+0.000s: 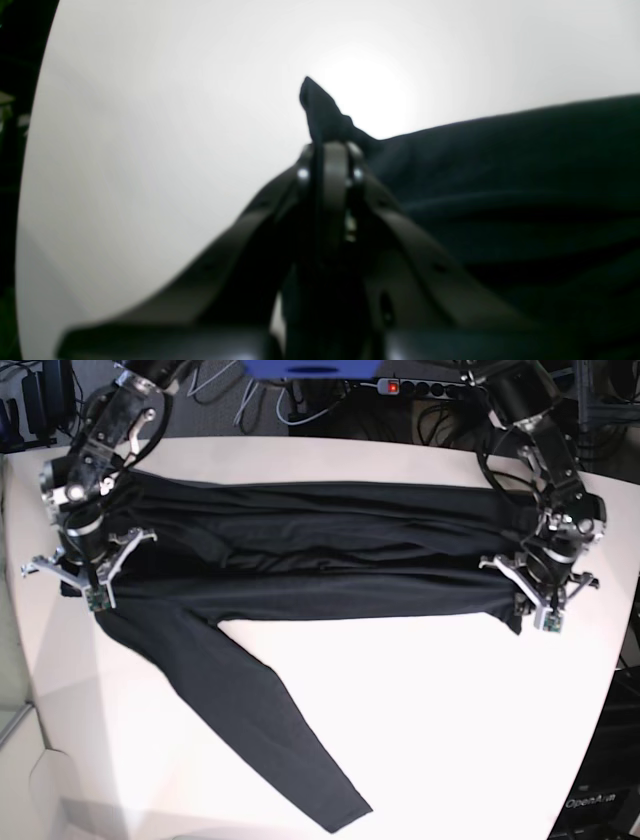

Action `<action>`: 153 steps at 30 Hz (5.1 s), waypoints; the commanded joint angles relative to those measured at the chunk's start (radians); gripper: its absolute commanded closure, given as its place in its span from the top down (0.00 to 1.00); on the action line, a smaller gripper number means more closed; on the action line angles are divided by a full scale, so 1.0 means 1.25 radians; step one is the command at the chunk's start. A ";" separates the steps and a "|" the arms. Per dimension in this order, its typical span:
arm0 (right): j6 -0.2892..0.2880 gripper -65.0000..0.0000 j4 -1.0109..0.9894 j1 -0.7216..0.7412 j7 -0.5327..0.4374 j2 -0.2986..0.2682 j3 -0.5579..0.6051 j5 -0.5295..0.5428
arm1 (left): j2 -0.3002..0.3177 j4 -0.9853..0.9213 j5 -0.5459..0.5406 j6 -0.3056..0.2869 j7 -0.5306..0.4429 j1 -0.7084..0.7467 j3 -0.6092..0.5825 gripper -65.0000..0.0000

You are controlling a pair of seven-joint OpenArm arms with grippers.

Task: Fold the T-shirt properly
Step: 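Lift the grasped side edges with both grippers and fold them toward the folded shoulders, then lower the folded layer and hold it flat with both grippers, then release the right gripper and move it to the loose sleeve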

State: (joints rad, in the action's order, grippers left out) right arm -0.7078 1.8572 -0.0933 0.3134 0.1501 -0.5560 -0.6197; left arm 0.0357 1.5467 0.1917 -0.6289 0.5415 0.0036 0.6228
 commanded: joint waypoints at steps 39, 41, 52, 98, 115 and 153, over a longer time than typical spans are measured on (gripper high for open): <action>0.008 0.00 0.064 -0.185 -0.019 -0.081 -0.062 0.214 | 0.006 0.168 -0.066 -0.055 0.111 0.064 0.104 0.00; 0.008 0.00 0.063 -0.191 -0.019 -0.081 -0.063 0.214 | 0.006 0.170 -0.066 -0.055 0.111 0.073 0.103 0.00; 0.008 0.00 0.058 -0.221 -0.019 -0.077 -0.057 0.215 | 0.004 0.154 -0.066 -0.055 0.111 0.124 0.100 0.00; 0.008 0.41 0.021 -0.163 -0.014 -0.080 -0.192 0.145 | 0.005 0.094 -0.073 -0.055 0.110 0.120 0.105 0.40; 0.008 0.42 -0.045 -0.012 -0.012 -0.126 -0.152 0.134 | -0.001 0.094 -0.068 -0.055 0.110 0.105 0.170 0.40; 0.008 0.63 -0.579 0.455 -0.011 -0.062 -0.004 -0.018 | -0.013 0.086 -0.064 -0.055 0.117 0.108 0.217 0.40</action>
State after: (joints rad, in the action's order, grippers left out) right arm -0.7021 1.1175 0.4427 0.3222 0.0715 -0.5655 -0.6552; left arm 0.0036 1.6413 0.1226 -0.7033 0.7071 0.1471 0.8906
